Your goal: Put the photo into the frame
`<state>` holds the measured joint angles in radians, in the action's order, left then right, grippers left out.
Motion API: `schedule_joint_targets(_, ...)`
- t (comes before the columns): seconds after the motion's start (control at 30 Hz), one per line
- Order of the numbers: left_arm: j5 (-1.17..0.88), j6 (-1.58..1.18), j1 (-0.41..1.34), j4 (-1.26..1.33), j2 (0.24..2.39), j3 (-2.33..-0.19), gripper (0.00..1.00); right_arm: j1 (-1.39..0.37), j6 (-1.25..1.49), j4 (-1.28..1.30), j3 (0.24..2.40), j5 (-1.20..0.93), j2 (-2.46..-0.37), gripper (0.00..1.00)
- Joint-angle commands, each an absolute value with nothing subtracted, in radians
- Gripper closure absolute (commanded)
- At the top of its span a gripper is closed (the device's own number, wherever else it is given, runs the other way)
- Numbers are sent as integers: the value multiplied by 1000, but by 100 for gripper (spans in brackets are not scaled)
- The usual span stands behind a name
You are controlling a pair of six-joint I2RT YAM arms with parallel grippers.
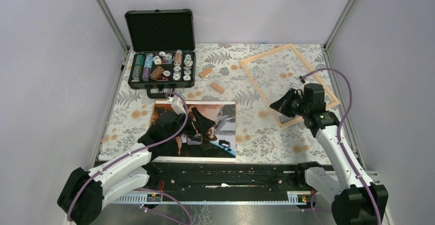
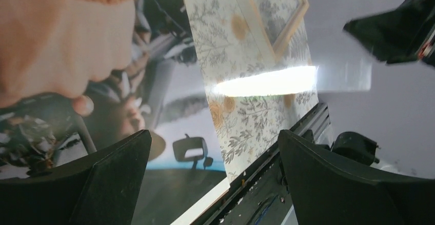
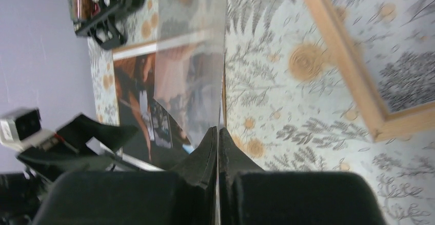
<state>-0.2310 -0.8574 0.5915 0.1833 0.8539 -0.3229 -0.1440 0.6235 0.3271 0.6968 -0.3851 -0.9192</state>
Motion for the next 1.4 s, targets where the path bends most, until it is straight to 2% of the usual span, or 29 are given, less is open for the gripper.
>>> schedule_joint_targets(0.0,-184,-884,670,359,903,-275,1,-54,594,253,775,-363,-975,100)
schedule_joint_targets(0.2,-101,-896,752,464,959,-211,1,67,671,66,770,-398,-1077,100)
schedule_joint_targets(0.7,-105,-877,759,689,1058,-113,1,138,775,-256,671,-142,-1228,100)
schedule_joint_targets(1.0,-93,-827,759,577,1022,-139,1,178,806,-367,589,-83,-1235,100)
schedule_joint_targets(1.37,-117,-833,759,649,1042,-122,1,239,876,-417,526,-70,-1267,100)
